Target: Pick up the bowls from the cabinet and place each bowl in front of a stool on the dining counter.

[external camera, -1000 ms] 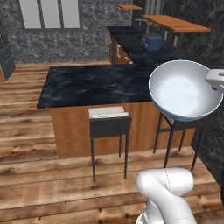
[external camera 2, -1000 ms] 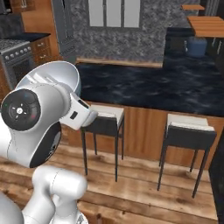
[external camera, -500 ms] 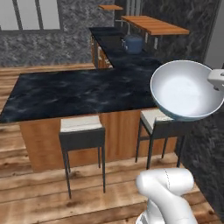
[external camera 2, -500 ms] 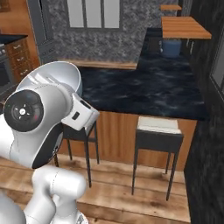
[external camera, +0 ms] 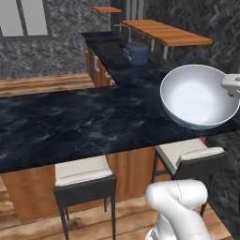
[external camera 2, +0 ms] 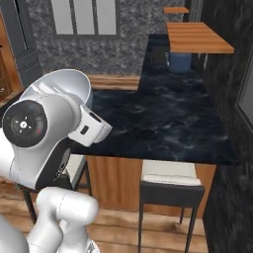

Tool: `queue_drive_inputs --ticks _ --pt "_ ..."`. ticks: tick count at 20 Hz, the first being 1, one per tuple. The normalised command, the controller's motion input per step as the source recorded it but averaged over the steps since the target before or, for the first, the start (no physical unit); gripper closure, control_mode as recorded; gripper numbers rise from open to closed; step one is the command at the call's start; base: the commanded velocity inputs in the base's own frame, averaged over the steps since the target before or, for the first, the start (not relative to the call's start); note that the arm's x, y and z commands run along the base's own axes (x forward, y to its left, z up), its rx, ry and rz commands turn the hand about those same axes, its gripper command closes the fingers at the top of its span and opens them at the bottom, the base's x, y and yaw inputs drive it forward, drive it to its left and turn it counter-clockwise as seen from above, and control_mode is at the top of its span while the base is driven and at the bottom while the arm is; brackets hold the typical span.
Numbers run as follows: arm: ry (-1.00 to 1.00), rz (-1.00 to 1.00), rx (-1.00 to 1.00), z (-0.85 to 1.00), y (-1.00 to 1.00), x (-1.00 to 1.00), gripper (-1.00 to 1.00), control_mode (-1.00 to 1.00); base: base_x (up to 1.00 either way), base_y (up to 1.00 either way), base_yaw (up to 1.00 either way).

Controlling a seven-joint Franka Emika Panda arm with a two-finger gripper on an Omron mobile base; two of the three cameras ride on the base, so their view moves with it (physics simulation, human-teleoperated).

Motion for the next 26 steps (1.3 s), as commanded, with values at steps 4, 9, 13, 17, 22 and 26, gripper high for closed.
queue_drive_inputs --ticks 4,9,13,17,22,26 --pt "0.0 0.0 0.0 0.0 0.0 0.0 1.0 1.0 0.71 -0.3 -0.14" --pt "0.0 0.0 0.0 0.0 0.0 0.0 1.0 1.0 0.54 -0.47 -0.03" --pt "0.0 0.0 0.0 0.0 0.0 0.0 1.0 1.0 0.48 -0.5 0.04" --pt "0.0 0.0 0.0 0.0 0.0 0.0 1.0 1.0 0.52 -0.39 0.14" --pt "0.0 0.0 0.0 0.0 0.0 0.0 1.0 1.0 0.6 -0.13 0.1" --pt "0.0 0.0 0.0 0.0 0.0 0.0 1.0 1.0 0.46 0.0 0.0"
